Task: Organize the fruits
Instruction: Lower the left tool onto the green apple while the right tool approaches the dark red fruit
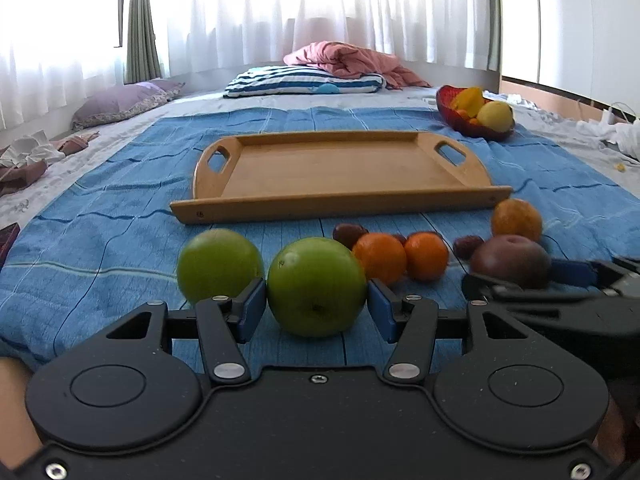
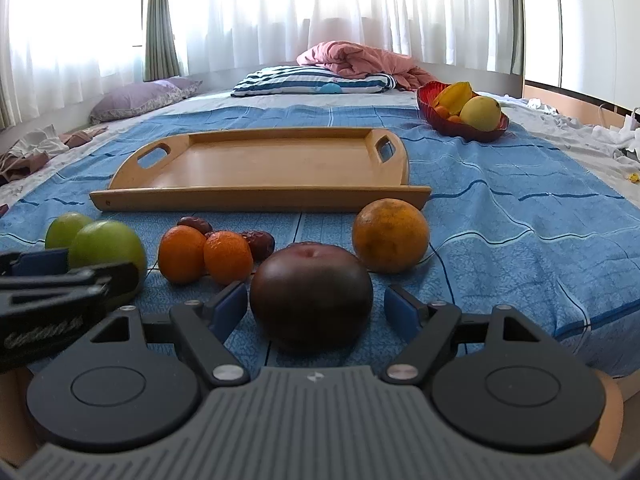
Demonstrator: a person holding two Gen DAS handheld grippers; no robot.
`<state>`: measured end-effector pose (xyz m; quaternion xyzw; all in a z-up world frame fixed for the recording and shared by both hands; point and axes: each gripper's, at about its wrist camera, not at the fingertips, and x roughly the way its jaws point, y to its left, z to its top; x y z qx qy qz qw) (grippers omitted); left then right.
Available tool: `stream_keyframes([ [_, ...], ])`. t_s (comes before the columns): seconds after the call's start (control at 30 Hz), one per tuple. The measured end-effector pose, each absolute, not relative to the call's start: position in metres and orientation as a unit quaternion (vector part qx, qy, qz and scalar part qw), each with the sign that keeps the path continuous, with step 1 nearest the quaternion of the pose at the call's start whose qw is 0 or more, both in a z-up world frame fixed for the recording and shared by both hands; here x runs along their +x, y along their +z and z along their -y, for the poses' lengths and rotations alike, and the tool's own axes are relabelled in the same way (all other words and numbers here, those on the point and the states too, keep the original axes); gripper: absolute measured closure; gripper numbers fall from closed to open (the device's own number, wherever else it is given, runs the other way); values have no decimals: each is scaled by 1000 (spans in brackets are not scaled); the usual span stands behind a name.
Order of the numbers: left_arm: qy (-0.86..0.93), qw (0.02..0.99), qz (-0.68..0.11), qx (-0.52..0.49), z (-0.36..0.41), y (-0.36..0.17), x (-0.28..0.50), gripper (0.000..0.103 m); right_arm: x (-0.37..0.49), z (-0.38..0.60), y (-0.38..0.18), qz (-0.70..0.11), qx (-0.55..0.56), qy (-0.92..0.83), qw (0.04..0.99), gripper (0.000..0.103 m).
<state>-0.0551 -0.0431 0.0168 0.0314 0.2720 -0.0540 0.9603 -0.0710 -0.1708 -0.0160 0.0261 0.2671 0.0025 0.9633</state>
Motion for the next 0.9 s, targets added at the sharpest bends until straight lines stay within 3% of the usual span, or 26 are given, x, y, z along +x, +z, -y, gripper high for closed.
stream_keyframes([
  [0.43, -53, 965, -258, -6, 38, 6, -45, 40, -67, 168, -21, -273, 10, 5, 962, 19],
  [0.9, -45, 968, -247, -12, 38, 0, -36, 48, -64, 166, -23, -270, 0, 3, 963, 22],
])
